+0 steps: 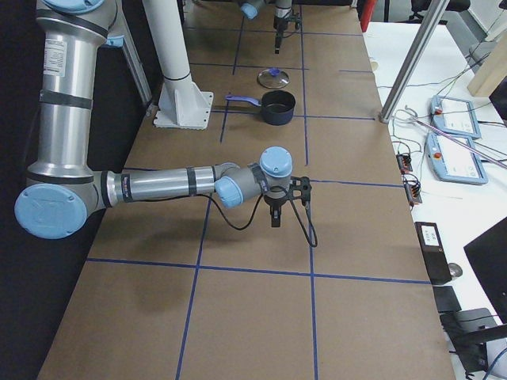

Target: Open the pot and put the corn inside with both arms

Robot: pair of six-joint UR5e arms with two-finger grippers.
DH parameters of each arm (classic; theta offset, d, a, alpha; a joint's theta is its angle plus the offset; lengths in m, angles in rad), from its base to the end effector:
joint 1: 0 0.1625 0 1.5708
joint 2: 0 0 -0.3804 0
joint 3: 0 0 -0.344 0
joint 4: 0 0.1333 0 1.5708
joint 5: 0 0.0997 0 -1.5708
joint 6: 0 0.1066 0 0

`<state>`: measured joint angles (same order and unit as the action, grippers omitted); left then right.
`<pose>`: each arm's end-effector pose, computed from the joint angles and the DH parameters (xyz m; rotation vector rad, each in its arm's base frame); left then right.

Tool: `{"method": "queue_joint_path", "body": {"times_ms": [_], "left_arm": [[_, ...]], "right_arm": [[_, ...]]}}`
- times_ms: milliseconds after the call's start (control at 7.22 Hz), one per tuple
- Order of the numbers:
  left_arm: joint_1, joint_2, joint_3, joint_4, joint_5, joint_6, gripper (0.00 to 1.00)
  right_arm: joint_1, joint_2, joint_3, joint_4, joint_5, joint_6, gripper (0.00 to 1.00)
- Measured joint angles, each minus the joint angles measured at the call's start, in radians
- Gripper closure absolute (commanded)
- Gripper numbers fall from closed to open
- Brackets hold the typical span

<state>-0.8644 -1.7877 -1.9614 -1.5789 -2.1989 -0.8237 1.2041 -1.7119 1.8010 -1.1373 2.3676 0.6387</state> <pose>0.2679 -0.4228 0.3505 0.0082 0.8494 0.0831 -0.0947 -0.4057 0.5233 0.0582 -0.9184 0.0444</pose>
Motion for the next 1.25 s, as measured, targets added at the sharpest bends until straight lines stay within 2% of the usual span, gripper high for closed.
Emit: {"method": "queue_joint_path", "body": {"times_ms": [138,415,554,831,969,1108,1246], "left_arm": [[-0.025,0.054,-0.033,-0.002,-0.009,0.001,0.00],[-0.046,0.111,-0.061,-0.003,-0.019,0.001,0.00],[-0.050,0.119,-0.065,-0.003,-0.020,0.001,0.00],[-0.054,0.123,-0.066,-0.003,-0.019,-0.001,0.00],[-0.054,0.123,-0.066,-0.003,-0.017,-0.001,0.00],[-0.054,0.123,-0.065,-0.003,-0.016,-0.001,0.00],[-0.054,0.123,-0.065,-0.003,-0.015,-0.002,0.00]], "right_arm": [[-0.089,0.000,0.011,0.076,-0.048,0.163,0.01],[-0.284,-0.001,0.068,0.131,-0.198,0.443,0.02],[-0.353,-0.002,0.077,0.136,-0.244,0.509,0.02],[-0.435,-0.001,0.065,0.139,-0.273,0.542,0.02],[-0.462,0.000,0.055,0.140,-0.292,0.544,0.08],[-0.486,0.004,0.046,0.139,-0.319,0.545,0.23],[-0.502,0.010,0.037,0.140,-0.336,0.547,0.64]]}}
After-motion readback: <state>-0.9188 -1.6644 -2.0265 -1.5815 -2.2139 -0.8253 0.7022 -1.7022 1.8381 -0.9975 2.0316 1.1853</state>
